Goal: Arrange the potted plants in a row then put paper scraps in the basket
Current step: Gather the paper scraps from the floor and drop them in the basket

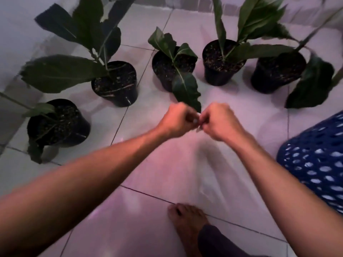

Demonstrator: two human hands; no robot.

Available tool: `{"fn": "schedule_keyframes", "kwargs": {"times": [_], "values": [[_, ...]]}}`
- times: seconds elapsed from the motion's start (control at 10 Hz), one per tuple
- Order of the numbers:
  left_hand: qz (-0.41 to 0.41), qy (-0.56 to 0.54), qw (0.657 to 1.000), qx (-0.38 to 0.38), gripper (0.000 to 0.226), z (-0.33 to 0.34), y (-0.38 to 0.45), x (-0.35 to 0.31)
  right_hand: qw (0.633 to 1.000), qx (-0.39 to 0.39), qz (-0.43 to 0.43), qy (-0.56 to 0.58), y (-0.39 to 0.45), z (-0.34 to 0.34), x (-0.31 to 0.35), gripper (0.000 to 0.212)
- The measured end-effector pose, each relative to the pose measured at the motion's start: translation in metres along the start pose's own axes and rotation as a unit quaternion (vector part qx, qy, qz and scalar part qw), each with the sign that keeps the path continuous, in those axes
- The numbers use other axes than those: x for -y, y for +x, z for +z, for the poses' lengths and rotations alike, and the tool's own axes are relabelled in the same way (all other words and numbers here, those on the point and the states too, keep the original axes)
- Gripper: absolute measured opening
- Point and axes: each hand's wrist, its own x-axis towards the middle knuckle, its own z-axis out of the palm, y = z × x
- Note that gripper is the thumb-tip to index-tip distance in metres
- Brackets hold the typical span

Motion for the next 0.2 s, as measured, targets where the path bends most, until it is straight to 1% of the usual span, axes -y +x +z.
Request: {"fn": "schedule_keyframes", "kwargs": {"times": [0.1, 0.2], "values": [[0.155, -0.041, 0.986, -0.045, 0.011, -0.045, 0.04, -0.075, 0.992, -0.122, 0.028, 0.001, -0.029, -0.111, 0.003, 0.018], [0.356, -0.074, 0.931, -0.041, 0.017, -0.053, 0.047, -0.149, 0.981, -0.169, 0.092, -0.023, -0.047, -0.173, -0.006, 0.021]]}}
